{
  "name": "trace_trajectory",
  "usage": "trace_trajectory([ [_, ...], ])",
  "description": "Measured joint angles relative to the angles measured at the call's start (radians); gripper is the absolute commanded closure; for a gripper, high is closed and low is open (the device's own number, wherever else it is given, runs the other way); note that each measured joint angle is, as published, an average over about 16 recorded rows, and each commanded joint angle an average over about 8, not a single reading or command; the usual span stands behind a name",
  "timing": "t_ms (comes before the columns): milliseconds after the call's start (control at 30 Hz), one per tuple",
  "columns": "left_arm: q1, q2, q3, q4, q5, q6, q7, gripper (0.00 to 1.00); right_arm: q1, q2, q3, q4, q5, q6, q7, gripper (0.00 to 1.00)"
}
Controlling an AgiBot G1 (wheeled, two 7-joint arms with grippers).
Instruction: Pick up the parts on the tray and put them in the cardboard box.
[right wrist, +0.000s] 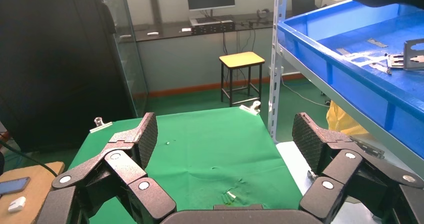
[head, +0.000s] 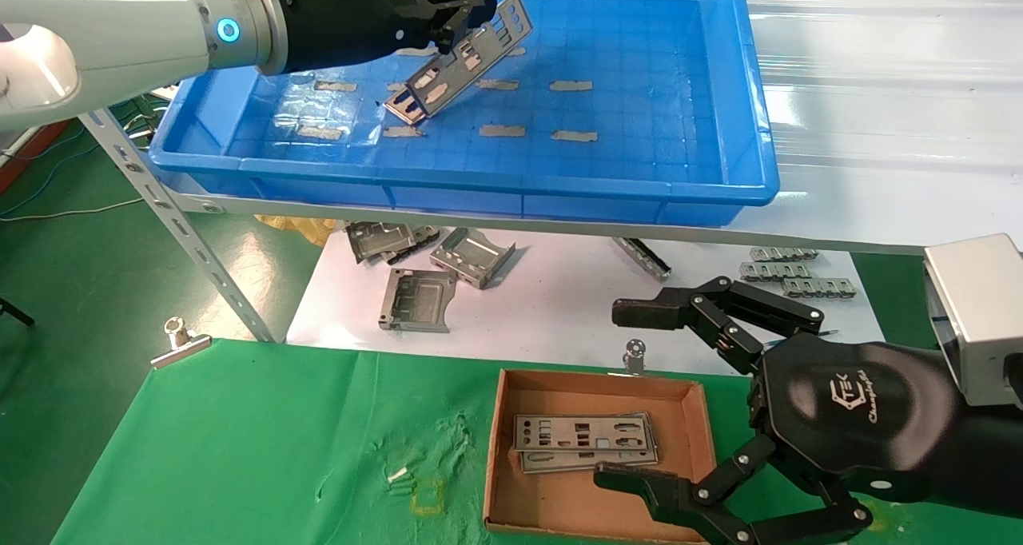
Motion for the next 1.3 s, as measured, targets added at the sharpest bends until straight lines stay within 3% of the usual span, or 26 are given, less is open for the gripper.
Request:
trace_trajectory([
  [1033, -0.062, -0.016, -0.017, 0.047, -0.063, 0.092, 0.062, 1.0, 0.0, 0.0, 0.0, 0.0, 0.0, 0.0, 0.0, 0.0],
  [1300, -0.051, -0.01, -0.003, 0.07, -0.047, 0.099, 0.074, 0.03, 0.0, 0.0, 0.0, 0.0, 0.0, 0.0, 0.0, 0.0],
])
